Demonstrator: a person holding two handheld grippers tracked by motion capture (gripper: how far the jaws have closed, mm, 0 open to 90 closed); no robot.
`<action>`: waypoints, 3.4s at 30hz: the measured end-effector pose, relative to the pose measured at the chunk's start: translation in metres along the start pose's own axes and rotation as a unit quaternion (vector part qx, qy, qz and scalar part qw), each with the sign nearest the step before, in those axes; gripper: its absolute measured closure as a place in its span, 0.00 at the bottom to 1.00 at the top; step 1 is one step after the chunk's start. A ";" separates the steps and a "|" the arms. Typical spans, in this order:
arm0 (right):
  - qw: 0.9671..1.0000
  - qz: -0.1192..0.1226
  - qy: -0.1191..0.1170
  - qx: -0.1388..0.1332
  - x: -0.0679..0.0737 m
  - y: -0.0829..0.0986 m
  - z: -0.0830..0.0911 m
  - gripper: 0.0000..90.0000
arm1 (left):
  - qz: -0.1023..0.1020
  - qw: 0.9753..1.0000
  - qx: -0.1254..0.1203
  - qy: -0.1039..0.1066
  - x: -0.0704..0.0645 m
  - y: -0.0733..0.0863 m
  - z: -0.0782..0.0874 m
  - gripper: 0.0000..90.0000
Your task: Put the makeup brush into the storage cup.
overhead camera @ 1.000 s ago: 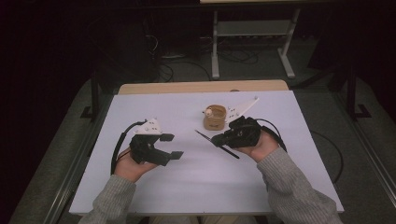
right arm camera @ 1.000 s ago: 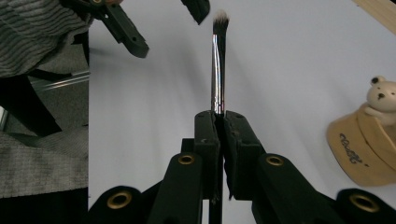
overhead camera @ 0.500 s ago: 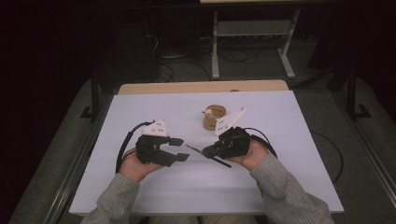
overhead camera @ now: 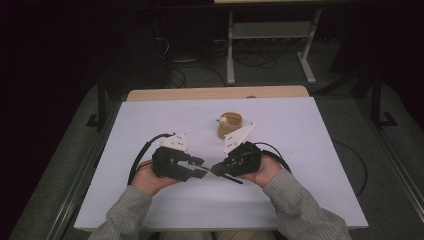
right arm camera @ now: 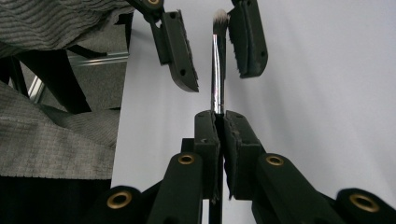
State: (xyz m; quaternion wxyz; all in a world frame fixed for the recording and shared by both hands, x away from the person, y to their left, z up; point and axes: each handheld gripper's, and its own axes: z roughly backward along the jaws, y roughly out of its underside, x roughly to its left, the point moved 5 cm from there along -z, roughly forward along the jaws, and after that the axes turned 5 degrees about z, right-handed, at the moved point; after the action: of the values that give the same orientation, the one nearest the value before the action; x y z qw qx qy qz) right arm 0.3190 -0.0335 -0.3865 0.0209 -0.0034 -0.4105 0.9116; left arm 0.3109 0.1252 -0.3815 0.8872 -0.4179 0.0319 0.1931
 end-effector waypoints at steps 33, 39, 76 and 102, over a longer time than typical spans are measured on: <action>0.998 0.053 0.016 0.044 0.008 0.011 -0.018 0.90 | -0.035 0.998 0.031 0.033 -0.005 0.000 -0.006 0.93; 0.998 0.061 0.011 0.030 0.012 0.013 -0.019 0.92 | -0.035 0.998 0.034 0.044 -0.007 0.001 -0.005 0.93; 0.999 0.024 0.020 -0.023 0.012 0.013 -0.022 0.93 | -0.015 0.999 0.001 0.028 -0.007 -0.004 0.003 0.86; 1.000 0.004 0.017 -0.002 0.015 0.007 -0.033 0.92 | -0.030 0.999 0.022 0.023 -0.009 -0.007 -0.005 0.90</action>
State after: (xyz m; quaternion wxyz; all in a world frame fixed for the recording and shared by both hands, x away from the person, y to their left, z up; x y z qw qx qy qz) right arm 0.3046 -0.0129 -0.4136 0.0244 -0.0210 -0.4123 0.9105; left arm 0.3051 0.1147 -0.3776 0.9007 -0.4032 0.0439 0.1558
